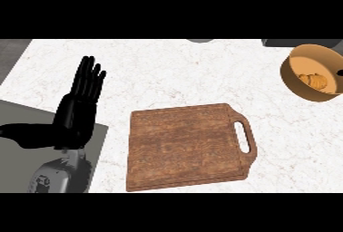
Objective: Pick the croissant from the cutting board and place it in the pot
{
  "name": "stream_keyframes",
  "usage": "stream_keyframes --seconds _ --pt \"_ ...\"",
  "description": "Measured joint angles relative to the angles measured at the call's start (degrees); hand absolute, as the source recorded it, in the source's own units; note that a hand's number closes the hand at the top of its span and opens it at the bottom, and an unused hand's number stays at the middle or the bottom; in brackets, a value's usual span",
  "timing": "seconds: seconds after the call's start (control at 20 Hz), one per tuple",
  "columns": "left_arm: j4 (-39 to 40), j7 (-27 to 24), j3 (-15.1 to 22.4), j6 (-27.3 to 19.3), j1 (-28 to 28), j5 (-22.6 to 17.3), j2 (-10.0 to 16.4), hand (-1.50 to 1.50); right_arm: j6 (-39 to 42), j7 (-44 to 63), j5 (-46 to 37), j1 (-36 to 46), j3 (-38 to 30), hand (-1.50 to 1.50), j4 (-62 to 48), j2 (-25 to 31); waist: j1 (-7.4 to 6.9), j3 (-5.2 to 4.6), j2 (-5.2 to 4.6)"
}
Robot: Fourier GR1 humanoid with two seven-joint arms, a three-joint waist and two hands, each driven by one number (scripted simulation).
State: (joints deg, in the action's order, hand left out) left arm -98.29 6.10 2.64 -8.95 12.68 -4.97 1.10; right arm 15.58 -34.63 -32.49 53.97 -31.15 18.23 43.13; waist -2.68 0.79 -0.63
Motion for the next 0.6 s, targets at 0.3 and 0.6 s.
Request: stream_keyframes --seconds 0.3,0.6 --pt "-0.3 0.2 -0.1 0.4 -0.1 -0.9 0.0 0.00 3.3 2.0 5.7 1.4 -6.1 -1.50 -4.6 3.4 -0.04 0.09 -0.19" --pt "-0.7 0.4 0.2 0.4 0.1 -1.2 0.1 0.00 6.0 1.7 10.0 0.2 -11.0 -1.50 -7.2 8.3 -0.34 0.08 -0.63"
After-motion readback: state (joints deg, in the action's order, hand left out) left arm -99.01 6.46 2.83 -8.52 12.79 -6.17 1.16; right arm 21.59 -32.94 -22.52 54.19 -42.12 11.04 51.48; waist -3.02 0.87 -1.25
